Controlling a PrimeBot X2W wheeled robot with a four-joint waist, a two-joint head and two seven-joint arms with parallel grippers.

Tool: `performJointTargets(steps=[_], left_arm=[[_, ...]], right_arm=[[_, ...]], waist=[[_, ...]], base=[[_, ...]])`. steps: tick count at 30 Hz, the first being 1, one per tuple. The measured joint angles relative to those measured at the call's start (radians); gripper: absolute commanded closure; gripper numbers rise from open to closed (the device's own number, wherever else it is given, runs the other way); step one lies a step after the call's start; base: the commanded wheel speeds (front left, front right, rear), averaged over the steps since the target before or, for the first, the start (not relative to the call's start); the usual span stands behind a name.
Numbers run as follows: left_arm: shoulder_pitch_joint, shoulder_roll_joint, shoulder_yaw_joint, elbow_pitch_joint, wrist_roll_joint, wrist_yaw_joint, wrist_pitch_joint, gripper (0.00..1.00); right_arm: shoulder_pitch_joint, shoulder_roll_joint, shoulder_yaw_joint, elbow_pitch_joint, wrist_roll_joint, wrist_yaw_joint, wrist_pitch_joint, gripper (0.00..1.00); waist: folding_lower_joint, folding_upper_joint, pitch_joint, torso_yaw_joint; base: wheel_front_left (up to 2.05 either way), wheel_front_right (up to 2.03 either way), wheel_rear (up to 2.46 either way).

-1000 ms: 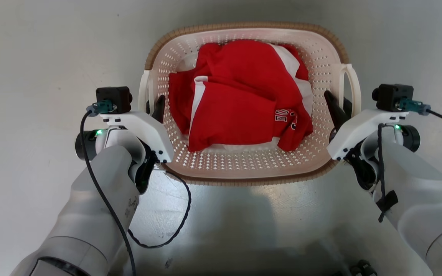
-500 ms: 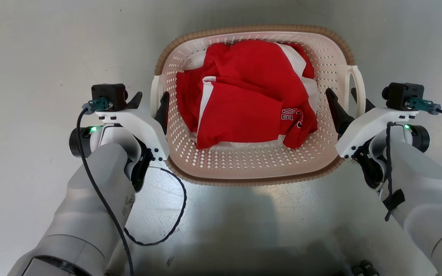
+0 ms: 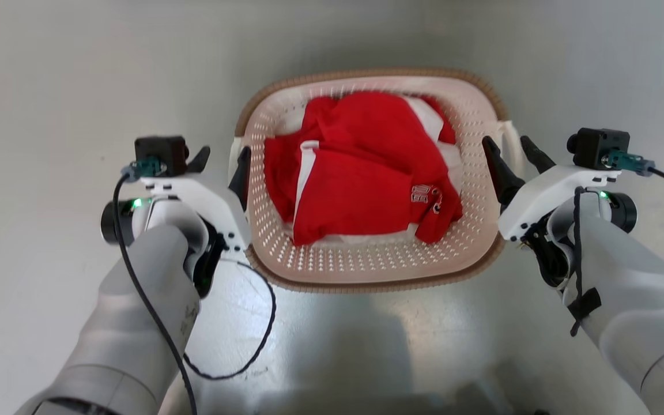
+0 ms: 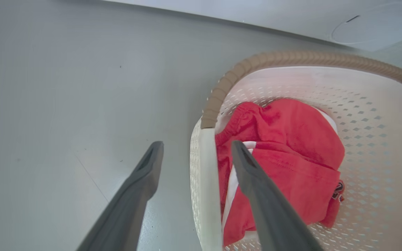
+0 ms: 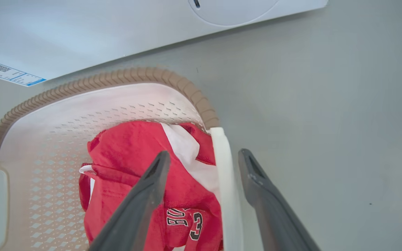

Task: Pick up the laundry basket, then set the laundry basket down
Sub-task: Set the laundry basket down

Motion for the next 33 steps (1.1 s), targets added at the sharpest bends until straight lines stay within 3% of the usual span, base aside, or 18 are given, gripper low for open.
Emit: performJointTargets(steps=[9,21,33], left_arm=[[0.090,0.016,0.067,-0.073,0.061,-0.005,0.000,0.00],[0.256,0.023,0.189,-0.236,0.189,-0.010,0.000,0.00],[0.425,0.005,0.308,-0.405,0.274,-0.026,0.000,0.00]], right_arm=[[0.072,-0.014,-0.074,-0.044,-0.075,0.000,0.000,0.00],[0.249,-0.017,-0.312,-0.186,-0.297,0.000,0.000,0.00],[0.430,0.025,-0.548,-0.380,-0.535,0.000,0.000,0.00]], waist=[[0.0000,0.0000,-0.128,-0.016],[0.0000,0.0000,-0.347,-0.023],[0.0000,0.0000,-0.561,-0.022]], base=[[0.00,0.00,0.00],[0.00,0.00,0.00],[0.00,0.00,0.00]])
